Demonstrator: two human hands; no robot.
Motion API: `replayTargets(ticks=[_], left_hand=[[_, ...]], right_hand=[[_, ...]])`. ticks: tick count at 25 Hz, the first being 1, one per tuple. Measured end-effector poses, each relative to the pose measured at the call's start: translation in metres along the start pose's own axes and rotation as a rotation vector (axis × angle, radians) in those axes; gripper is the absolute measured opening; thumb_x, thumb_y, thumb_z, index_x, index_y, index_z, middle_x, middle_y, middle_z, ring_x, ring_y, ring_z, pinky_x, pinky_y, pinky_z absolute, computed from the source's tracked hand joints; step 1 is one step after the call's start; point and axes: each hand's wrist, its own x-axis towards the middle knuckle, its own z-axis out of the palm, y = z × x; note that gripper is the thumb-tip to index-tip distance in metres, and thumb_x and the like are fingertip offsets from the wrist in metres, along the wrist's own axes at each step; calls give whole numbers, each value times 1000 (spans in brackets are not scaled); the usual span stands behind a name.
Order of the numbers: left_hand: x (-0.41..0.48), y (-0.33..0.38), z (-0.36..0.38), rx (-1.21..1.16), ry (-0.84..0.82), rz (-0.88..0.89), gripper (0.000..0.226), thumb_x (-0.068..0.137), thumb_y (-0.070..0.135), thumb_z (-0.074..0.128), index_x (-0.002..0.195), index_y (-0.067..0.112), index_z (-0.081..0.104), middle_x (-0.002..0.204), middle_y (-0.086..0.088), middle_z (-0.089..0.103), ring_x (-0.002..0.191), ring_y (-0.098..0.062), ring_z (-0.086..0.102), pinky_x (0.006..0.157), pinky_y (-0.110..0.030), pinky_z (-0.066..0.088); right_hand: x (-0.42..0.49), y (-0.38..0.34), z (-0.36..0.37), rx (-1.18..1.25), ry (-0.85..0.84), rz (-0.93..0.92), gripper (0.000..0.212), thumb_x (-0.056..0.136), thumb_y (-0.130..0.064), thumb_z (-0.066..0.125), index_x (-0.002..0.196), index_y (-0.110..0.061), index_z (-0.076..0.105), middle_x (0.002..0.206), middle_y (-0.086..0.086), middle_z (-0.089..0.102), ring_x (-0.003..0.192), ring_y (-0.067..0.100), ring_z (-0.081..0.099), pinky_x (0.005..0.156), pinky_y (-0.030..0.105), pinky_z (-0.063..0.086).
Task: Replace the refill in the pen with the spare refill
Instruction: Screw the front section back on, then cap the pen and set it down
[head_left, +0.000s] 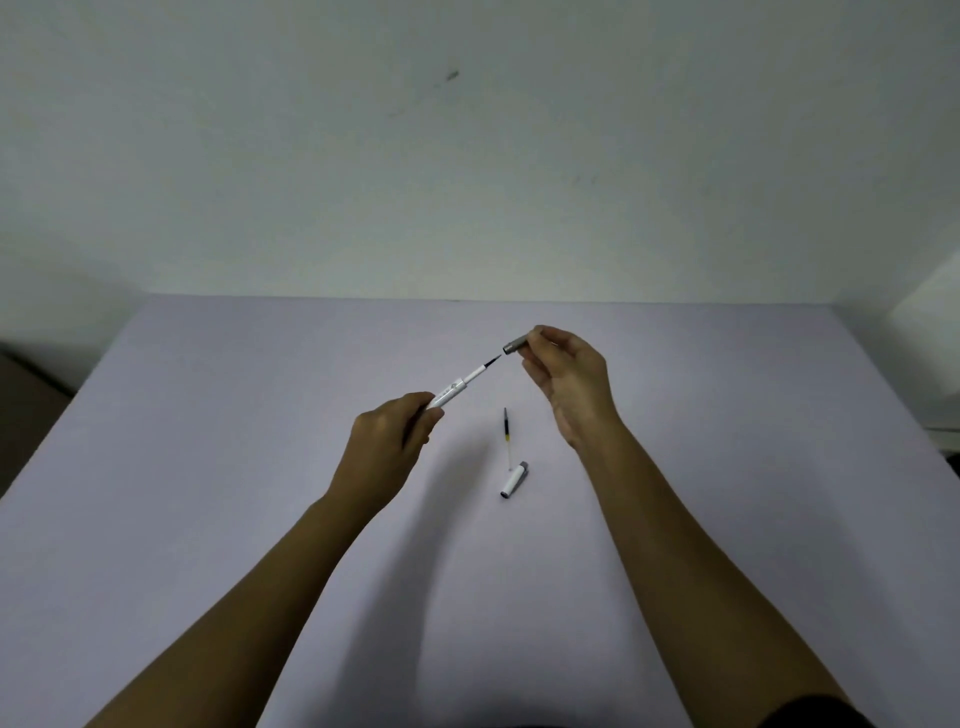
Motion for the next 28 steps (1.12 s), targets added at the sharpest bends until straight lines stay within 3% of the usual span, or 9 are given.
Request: replayTargets(ticks=[6, 16, 22, 28], left_hand=[[-2, 10, -7, 8, 21, 47, 11, 91, 16, 54, 96, 9, 62, 67, -8, 63, 60, -25, 61, 60, -43, 52], [0, 18, -15, 24, 18, 55, 12, 91, 15, 55, 96, 8, 62, 66, -9, 63, 61, -27, 61, 60, -43, 51], [1, 13, -20, 57, -27, 105, 10, 91, 15, 54, 93, 10, 62, 64, -9, 61, 60, -27, 58, 58, -42, 48], [3, 10, -23, 67, -107, 128, 13, 92, 16, 54, 101, 15, 63, 61, -5, 54, 57, -18, 49, 56, -24, 37]], right_hand=[[-11, -1, 7, -12, -41, -8, 8, 86, -6, 63, 88, -13, 63, 84, 1, 71, 75, 4, 72, 66, 14, 55], [-22, -2, 10, -67, -121, -41, 13, 88, -9, 61, 99, -15, 60, 81, -1, 72, 78, 4, 72, 70, 14, 56], [-28, 3, 2, -223, -206, -94, 8, 87, -11, 63, 88, -19, 64, 88, -2, 70, 87, 10, 72, 74, 17, 56], [-32, 7, -12, -309, -263, -136, 11, 87, -10, 63, 85, -21, 64, 94, 1, 69, 93, 15, 72, 78, 20, 56]])
